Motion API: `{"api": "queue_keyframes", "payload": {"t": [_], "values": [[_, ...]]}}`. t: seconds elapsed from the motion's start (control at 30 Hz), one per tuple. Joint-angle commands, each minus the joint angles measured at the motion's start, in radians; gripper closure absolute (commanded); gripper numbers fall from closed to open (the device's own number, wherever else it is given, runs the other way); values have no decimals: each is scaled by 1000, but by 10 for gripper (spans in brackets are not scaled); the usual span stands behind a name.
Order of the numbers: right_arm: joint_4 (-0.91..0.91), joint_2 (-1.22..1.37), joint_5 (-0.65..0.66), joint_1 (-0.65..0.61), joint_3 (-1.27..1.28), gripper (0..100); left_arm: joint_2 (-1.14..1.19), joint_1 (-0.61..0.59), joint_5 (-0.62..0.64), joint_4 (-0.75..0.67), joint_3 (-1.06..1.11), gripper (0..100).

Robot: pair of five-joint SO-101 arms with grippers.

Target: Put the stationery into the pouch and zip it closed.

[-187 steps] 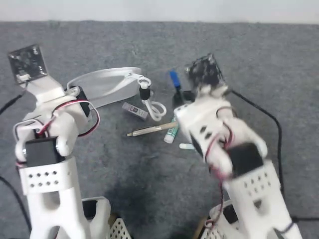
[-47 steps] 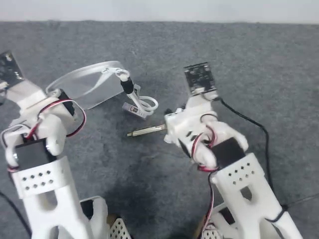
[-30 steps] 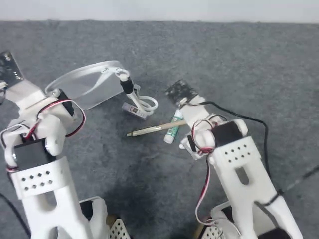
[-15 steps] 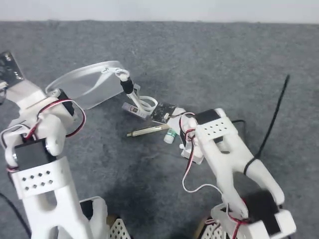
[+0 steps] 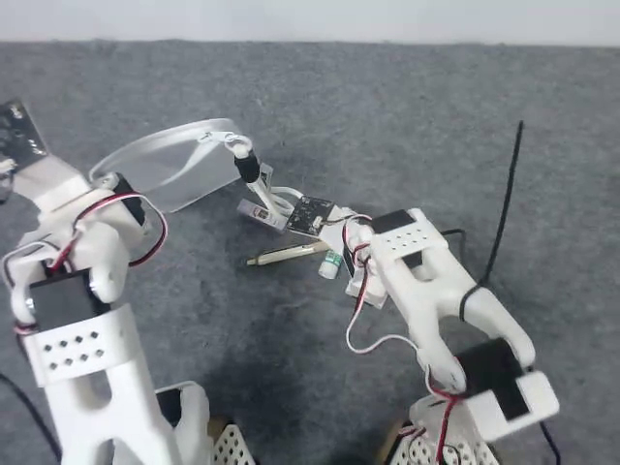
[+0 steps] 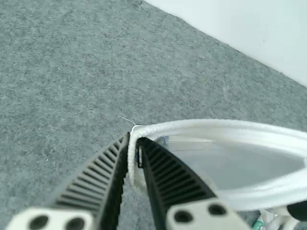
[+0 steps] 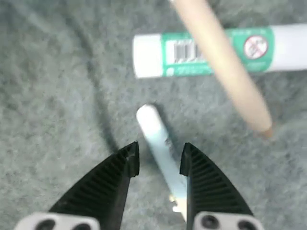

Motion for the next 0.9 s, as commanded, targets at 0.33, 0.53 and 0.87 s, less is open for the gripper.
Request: {"api": "queue_keyframes", "payload": {"t": [0.33, 0.53, 0.87], "values": [[-7, 156, -97, 62, -190, 975, 5, -8, -6, -28, 7, 991], [130, 165, -299, 85, -307, 986, 5, -8, -6, -28, 7, 991], [162, 156, -384, 85, -321, 993, 5, -8, -6, -28, 7, 991]]}}
